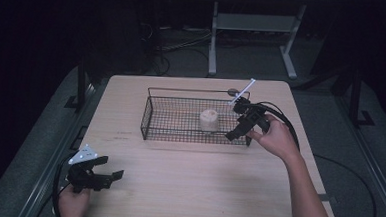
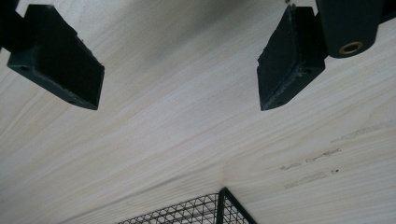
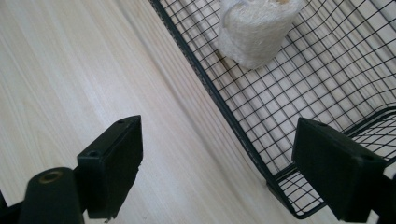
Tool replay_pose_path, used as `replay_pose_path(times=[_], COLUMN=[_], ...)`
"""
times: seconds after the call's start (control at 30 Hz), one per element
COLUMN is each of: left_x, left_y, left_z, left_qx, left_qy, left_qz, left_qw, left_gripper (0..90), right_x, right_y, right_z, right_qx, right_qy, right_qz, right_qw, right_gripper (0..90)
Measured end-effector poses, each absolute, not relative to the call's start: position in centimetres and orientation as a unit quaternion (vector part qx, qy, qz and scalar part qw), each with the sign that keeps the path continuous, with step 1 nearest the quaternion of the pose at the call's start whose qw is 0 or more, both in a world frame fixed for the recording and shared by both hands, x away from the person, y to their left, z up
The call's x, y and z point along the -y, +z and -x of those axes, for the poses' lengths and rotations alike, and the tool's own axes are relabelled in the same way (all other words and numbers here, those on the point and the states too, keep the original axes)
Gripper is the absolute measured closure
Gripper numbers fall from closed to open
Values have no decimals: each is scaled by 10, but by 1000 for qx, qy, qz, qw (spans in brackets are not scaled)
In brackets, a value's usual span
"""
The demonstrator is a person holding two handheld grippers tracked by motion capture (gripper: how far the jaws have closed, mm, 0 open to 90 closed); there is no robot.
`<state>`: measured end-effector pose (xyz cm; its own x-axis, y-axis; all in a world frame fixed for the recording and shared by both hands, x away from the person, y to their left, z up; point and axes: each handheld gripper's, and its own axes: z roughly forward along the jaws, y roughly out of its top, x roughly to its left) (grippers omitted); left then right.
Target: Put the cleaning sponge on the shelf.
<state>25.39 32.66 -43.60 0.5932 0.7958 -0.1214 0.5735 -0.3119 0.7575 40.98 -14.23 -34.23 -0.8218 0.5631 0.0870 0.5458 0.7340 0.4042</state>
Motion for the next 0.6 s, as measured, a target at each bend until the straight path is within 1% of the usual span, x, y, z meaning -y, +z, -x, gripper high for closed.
replay_pose_path(times=[0.6], left_x=[-328], left_y=[-436], left_z=[-254], left_qx=[-429], left_qy=[140], left_qz=[-799], left_qw=[399], left_gripper=[137], right_x=[146], right_y=[-355], right_z=[-392], right_qx=[-935], right_qy=[210], right_qz=[-285], right_qw=[20], right_gripper=[161])
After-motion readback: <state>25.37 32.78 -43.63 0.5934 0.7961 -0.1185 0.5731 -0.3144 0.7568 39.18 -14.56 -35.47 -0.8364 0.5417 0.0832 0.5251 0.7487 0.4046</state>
